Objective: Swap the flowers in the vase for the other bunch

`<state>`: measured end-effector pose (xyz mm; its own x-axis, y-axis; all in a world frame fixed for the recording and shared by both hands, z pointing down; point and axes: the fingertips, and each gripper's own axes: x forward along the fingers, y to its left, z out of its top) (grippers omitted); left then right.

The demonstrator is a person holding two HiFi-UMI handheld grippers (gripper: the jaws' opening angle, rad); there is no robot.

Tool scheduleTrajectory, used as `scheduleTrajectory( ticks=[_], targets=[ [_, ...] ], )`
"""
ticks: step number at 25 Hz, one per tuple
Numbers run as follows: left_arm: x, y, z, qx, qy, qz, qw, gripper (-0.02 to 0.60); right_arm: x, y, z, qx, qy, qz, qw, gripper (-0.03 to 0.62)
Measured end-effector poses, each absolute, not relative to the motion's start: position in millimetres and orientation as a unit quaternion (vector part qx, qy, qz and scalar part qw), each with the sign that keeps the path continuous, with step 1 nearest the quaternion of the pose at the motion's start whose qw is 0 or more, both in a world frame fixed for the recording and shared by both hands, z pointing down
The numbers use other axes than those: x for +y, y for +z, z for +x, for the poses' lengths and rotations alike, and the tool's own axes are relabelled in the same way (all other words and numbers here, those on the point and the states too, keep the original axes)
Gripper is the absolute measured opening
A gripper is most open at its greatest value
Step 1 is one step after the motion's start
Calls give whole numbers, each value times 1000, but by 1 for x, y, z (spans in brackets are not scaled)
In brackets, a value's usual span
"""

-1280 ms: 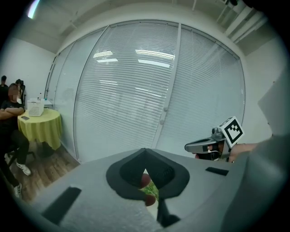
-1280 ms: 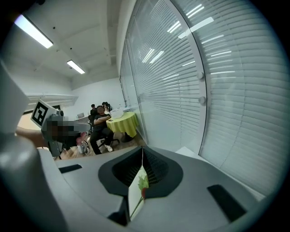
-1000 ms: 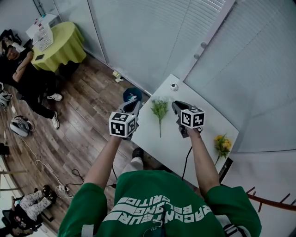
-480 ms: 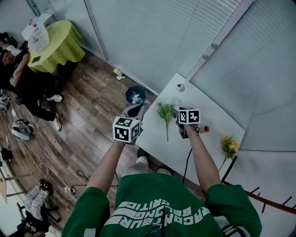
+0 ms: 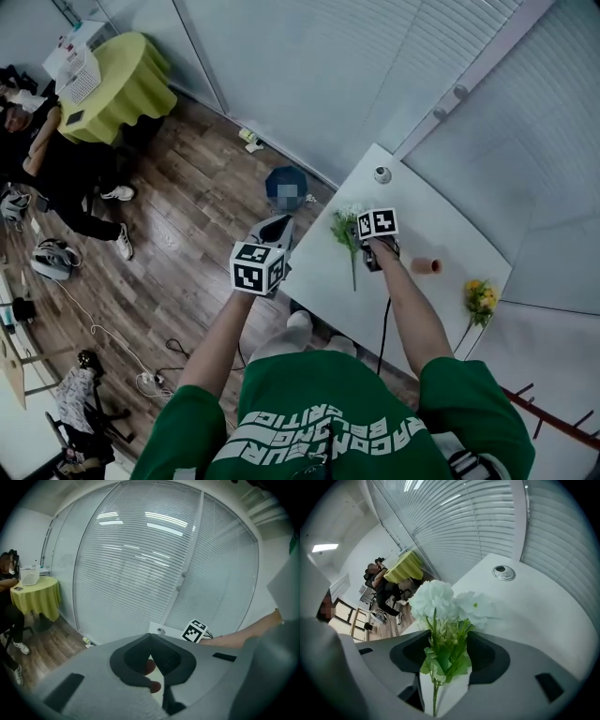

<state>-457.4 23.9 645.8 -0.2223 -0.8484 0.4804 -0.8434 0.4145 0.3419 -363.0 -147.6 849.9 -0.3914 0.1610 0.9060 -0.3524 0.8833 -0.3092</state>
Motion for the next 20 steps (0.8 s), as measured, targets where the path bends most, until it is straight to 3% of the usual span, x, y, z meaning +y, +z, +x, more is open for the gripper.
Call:
scheduleTrajectory(
  ticks=[7, 15, 20],
  targets=[
    [37, 659, -465, -784, 1, 531, 322, 0, -136, 878, -371, -781, 228, 62, 578, 222],
    [36, 658, -465, -784, 7, 531, 322, 0, -142, 878, -371, -784, 217, 66, 577, 103],
    [39, 651, -464, -785, 5, 533, 317, 0, -140, 871, -371, -793, 218, 59, 565, 74]
  ],
)
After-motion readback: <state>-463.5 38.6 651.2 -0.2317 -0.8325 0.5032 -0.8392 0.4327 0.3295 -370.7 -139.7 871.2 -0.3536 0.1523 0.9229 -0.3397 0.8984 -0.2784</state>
